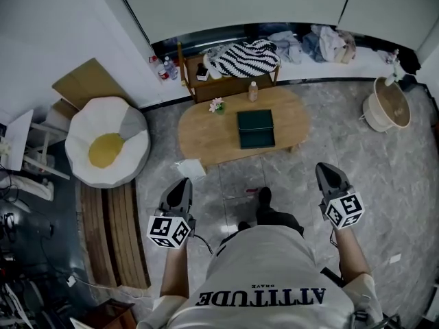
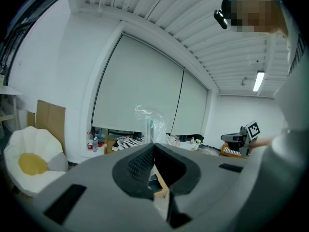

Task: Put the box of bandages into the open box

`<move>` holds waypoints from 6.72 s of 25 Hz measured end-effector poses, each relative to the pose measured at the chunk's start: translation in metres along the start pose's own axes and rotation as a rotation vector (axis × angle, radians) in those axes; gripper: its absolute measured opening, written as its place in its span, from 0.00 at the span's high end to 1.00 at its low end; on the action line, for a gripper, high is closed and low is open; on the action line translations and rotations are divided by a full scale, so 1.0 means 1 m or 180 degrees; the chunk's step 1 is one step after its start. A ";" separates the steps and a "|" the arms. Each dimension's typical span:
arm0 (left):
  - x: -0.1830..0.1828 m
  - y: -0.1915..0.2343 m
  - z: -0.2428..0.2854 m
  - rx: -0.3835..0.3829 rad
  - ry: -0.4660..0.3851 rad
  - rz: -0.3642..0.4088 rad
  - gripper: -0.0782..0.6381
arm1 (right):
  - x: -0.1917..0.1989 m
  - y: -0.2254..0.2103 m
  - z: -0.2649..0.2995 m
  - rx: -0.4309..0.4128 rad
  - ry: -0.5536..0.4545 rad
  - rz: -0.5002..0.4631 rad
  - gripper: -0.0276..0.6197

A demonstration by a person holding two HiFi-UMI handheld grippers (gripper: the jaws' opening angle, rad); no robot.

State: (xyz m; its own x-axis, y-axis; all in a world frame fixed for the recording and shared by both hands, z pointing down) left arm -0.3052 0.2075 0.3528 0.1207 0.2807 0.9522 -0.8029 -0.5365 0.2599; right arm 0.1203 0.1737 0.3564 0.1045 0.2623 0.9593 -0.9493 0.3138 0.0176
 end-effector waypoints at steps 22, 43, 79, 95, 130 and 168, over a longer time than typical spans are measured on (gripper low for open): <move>-0.021 0.010 0.147 -0.0131 0.0117 -0.0068 0.86 | -0.022 -0.103 0.129 -0.0275 0.0099 0.0066 0.93; -0.018 0.001 0.223 -0.0132 0.0405 -0.0060 0.86 | -0.004 -0.145 0.193 -0.0467 0.0260 0.0223 0.93; 0.098 0.121 0.378 0.1042 0.1407 -0.0178 0.86 | 0.072 -0.099 0.287 0.0028 0.1118 0.0281 0.93; 0.229 0.149 0.443 0.1392 0.2094 -0.0373 0.86 | 0.157 -0.060 0.331 0.0062 0.1472 0.0710 0.93; 0.490 0.198 0.545 0.1993 0.3515 0.0924 0.86 | 0.325 -0.052 0.370 0.0613 0.1863 0.1806 0.92; 0.392 0.163 0.495 0.2050 0.3517 0.0838 0.83 | 0.224 -0.041 0.345 0.0530 0.1469 0.1321 0.93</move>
State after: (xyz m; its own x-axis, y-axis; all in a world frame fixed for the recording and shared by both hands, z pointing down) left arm -0.1001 -0.1638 0.8475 -0.7842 0.4459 0.4316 -0.2697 -0.8712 0.4101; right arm 0.0806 -0.0950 0.6676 -0.1999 0.7089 0.6764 -0.9676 -0.0343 -0.2500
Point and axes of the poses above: the fingertips, and each gripper's own axes: z forward along the fingers, y to its left, x out of its underside, the point moved 4 cm from there along -z, backward along the fingers, and after that the axes turned 13 degrees about x, right-handed, at the moved point
